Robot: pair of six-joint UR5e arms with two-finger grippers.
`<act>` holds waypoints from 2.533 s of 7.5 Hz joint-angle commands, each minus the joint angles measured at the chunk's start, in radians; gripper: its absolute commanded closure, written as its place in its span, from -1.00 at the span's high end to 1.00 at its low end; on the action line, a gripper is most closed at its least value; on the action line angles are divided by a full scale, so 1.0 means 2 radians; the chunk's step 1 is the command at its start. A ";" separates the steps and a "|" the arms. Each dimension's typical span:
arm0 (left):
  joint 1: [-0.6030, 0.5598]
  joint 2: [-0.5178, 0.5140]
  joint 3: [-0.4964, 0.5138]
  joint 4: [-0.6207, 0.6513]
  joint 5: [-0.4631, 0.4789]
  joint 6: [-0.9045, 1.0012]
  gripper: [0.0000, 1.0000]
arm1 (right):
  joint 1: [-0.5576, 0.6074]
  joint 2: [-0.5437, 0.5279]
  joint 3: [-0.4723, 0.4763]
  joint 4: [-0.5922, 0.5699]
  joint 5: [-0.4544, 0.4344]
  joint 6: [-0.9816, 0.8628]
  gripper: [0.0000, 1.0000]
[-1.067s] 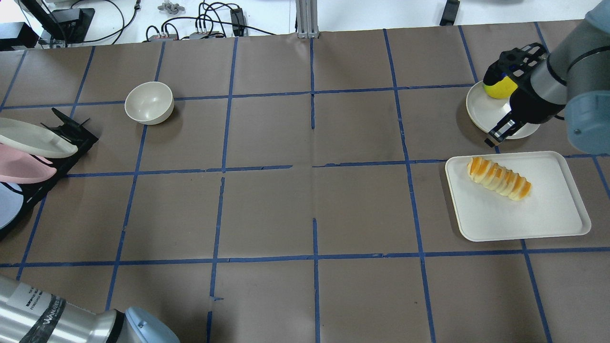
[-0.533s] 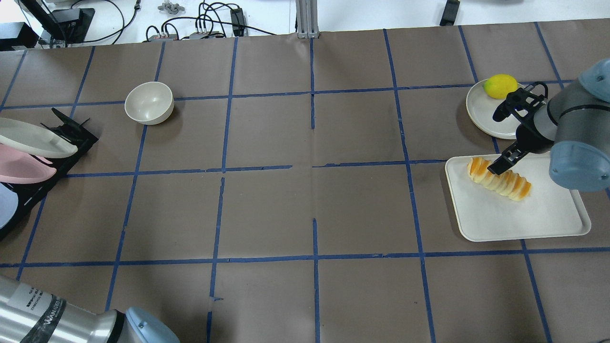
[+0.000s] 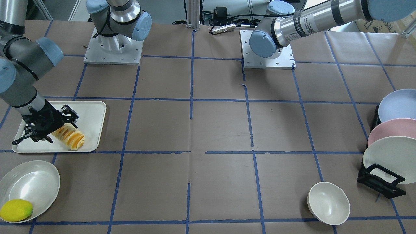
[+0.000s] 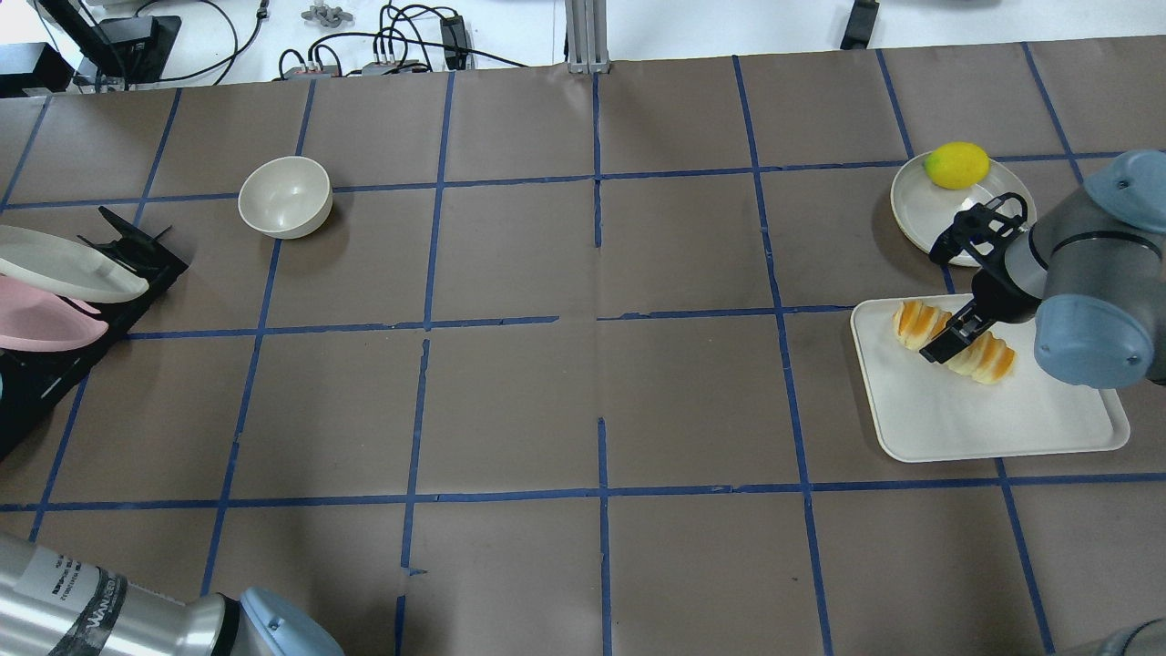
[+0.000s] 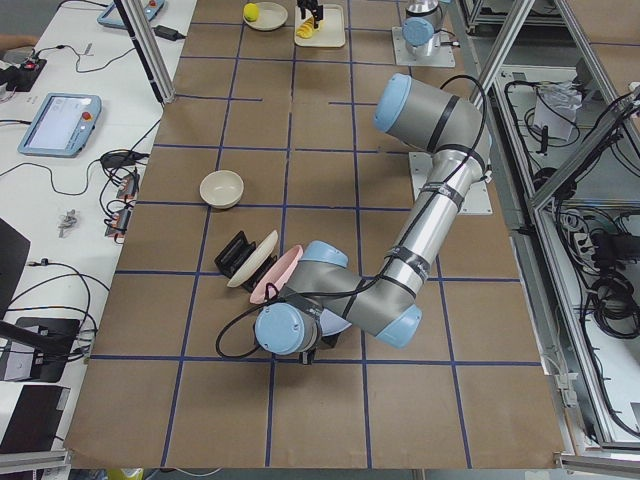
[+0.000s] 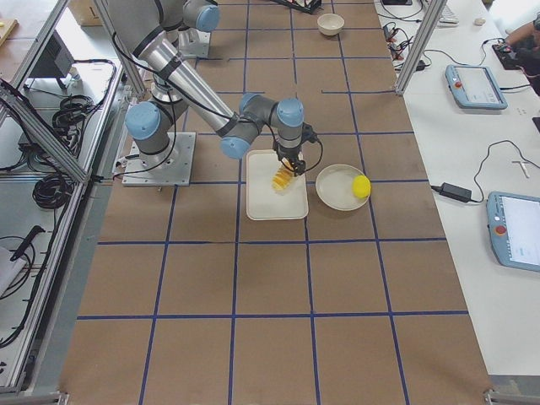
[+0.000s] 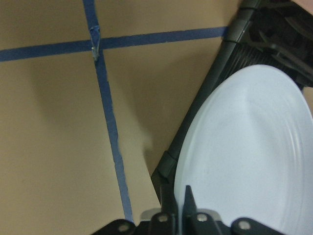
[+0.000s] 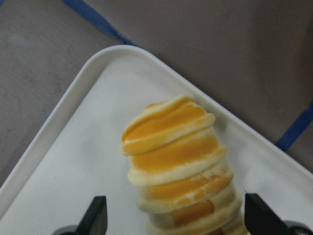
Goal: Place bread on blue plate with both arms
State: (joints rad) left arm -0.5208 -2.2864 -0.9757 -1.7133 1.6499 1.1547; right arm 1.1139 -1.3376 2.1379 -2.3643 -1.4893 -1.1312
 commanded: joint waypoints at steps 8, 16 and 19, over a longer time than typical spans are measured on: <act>-0.229 0.306 -0.322 0.026 -0.066 -0.185 -0.82 | 0.008 -0.039 -0.115 0.153 -0.015 0.056 -0.92; -0.556 0.155 -0.361 0.284 -0.198 -0.625 -0.82 | 0.226 -0.154 -0.283 0.422 0.020 0.348 -0.78; -0.576 0.145 -0.368 0.303 -0.211 -0.647 -0.71 | 0.313 -0.099 -0.281 0.379 0.019 0.456 -0.78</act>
State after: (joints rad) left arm -1.6520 -1.9889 -1.7035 -1.1290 1.2320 -0.1229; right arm 1.6700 -1.5876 1.5711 -1.5561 -1.4497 -0.3094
